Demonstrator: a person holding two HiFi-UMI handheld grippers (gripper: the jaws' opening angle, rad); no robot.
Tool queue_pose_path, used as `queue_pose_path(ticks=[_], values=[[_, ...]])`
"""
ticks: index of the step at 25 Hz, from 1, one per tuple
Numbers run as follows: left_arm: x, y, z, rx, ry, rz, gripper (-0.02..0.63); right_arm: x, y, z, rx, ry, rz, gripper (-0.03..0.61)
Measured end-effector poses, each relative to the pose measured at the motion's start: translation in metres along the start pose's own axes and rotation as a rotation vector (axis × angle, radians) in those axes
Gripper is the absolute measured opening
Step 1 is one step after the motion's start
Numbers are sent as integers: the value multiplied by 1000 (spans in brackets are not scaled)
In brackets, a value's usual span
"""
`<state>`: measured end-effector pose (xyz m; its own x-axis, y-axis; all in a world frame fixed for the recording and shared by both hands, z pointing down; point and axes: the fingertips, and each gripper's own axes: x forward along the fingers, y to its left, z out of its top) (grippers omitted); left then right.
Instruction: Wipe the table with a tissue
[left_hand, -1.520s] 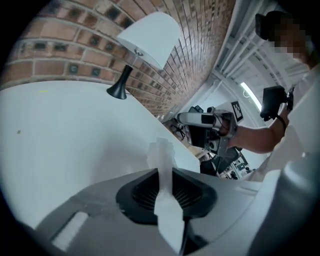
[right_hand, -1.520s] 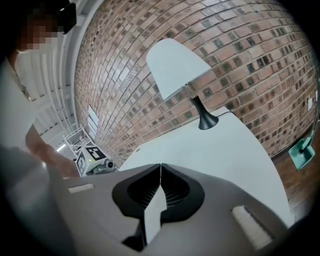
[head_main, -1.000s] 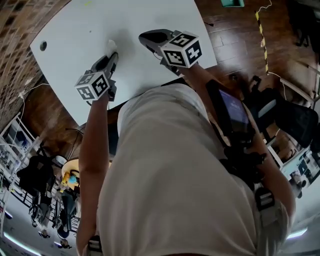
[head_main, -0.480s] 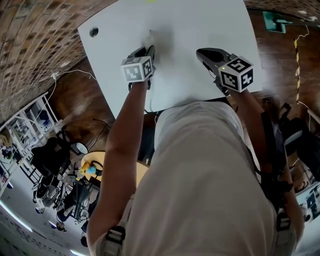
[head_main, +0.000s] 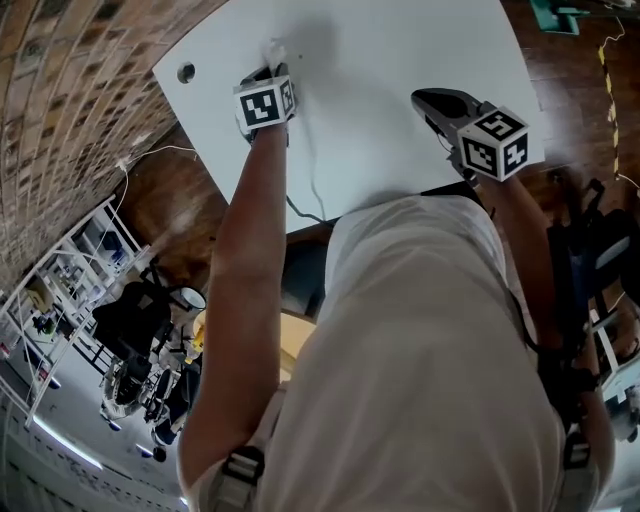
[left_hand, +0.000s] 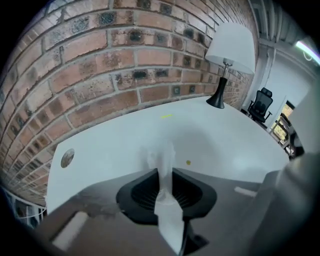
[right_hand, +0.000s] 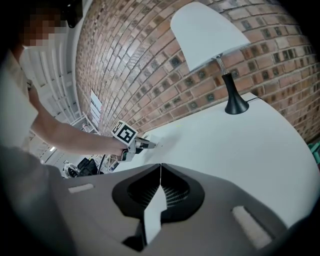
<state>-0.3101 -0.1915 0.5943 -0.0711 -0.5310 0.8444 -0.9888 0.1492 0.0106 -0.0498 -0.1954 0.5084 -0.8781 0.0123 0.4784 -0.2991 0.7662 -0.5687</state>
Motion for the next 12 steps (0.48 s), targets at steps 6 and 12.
queue_pose_path(ticks=[6,12], values=[[12,-16,7,155,91,21,66,-14,-6,-2,34,-30,-11,9],[22,-36,-2,342,177,4,63,-23,-15,0,51,-53,-16,9]])
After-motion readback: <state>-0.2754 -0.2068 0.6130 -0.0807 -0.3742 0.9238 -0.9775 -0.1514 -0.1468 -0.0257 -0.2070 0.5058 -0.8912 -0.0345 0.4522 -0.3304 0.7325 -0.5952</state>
